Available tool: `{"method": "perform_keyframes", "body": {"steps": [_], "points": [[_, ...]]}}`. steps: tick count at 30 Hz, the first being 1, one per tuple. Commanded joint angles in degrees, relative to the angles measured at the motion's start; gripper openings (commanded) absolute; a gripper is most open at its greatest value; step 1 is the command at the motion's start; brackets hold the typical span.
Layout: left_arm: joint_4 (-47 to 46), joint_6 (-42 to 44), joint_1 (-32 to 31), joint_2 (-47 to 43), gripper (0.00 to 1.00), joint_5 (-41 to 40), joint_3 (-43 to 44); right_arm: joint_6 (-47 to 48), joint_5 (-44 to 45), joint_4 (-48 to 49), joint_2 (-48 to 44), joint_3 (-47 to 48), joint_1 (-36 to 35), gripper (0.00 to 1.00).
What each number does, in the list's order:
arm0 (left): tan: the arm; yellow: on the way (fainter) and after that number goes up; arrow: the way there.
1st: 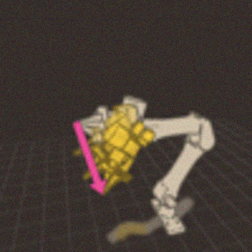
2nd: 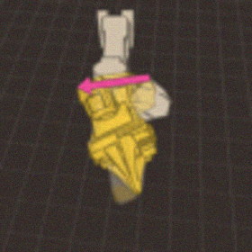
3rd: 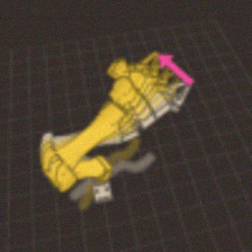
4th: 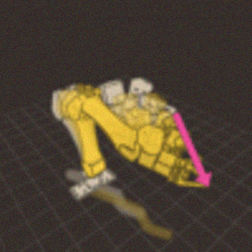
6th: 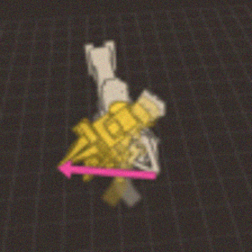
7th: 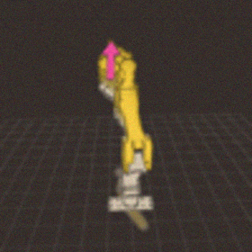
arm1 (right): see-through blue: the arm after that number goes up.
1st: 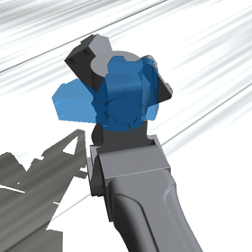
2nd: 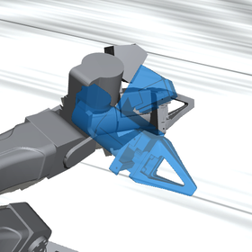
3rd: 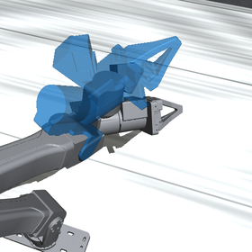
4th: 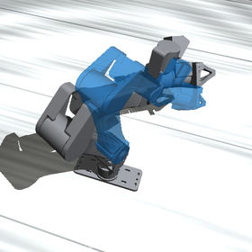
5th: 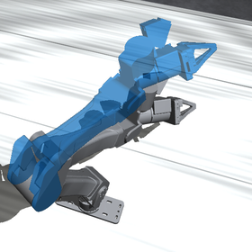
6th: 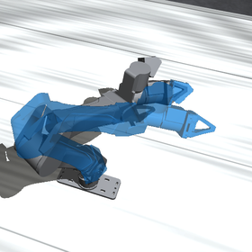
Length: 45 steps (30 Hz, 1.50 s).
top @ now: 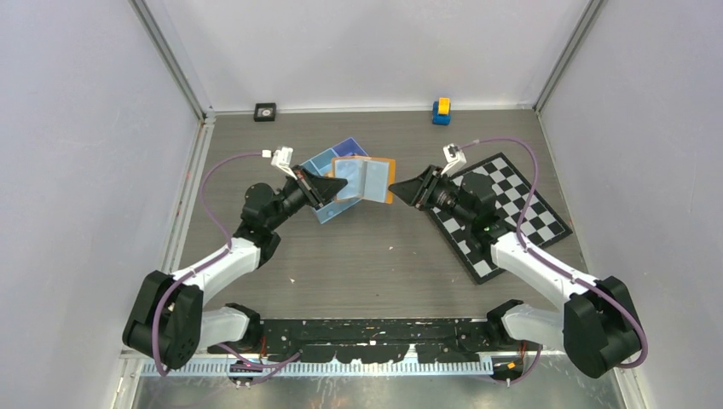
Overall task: Take the credit cards out of the card holder
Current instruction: Remove the credit card from the card holder.
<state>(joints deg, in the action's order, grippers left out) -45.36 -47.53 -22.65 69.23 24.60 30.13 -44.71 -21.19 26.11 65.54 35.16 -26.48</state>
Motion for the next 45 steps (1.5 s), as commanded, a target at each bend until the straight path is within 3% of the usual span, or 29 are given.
{"method": "perform_keyframes", "body": {"steps": [1,9,14,17,20,25,27,30,32,41,45], "points": [[-2.7,-0.4,-0.2,0.5,0.0,1.7,2.7,0.8,-0.8,1.1,0.7,2.9,-0.2,0.32],[-2.9,-2.1,-0.5,3.8,0.0,5.1,4.9,0.5,-2.4,1.6,2.3,3.6,-0.7,0.33],[-2.9,-3.0,-0.8,5.8,0.18,7.4,6.2,0.3,-3.0,1.7,3.4,4.2,-1.2,0.12],[-2.9,-2.9,-1.1,6.5,0.25,7.6,6.6,0.4,-3.0,1.5,3.8,4.5,-1.4,0.07],[-2.1,-2.6,-1.2,7.0,0.26,7.7,7.2,0.4,-3.1,1.2,4.2,4.7,-1.5,0.04],[1.5,-1.5,-1.8,7.7,0.17,7.4,8.4,1.0,-1.5,-1.3,4.8,5.5,-1.7,0.0],[4.7,-0.9,-1.9,7.9,0.29,6.9,9.3,1.0,-1.3,-1.6,4.7,5.7,-1.6,0.0],[7.7,-0.6,-1.9,9.2,0.55,7.3,10.7,0.8,-1.3,-1.5,4.7,5.4,-1.6,0.01],[8.7,-0.5,-2.1,10.0,0.64,7.4,11.4,0.5,-1.7,-1.0,4.8,5.4,-1.6,0.01],[15.0,1.4,-3.5,13.2,0.82,7.6,14.9,-1.5,-4.2,2.3,5.7,5.0,-1.7,0.0],[17.1,2.1,-3.8,13.4,0.99,6.1,15.3,-2.4,-5.5,3.9,6.2,4.8,-1.7,0.0]]}}
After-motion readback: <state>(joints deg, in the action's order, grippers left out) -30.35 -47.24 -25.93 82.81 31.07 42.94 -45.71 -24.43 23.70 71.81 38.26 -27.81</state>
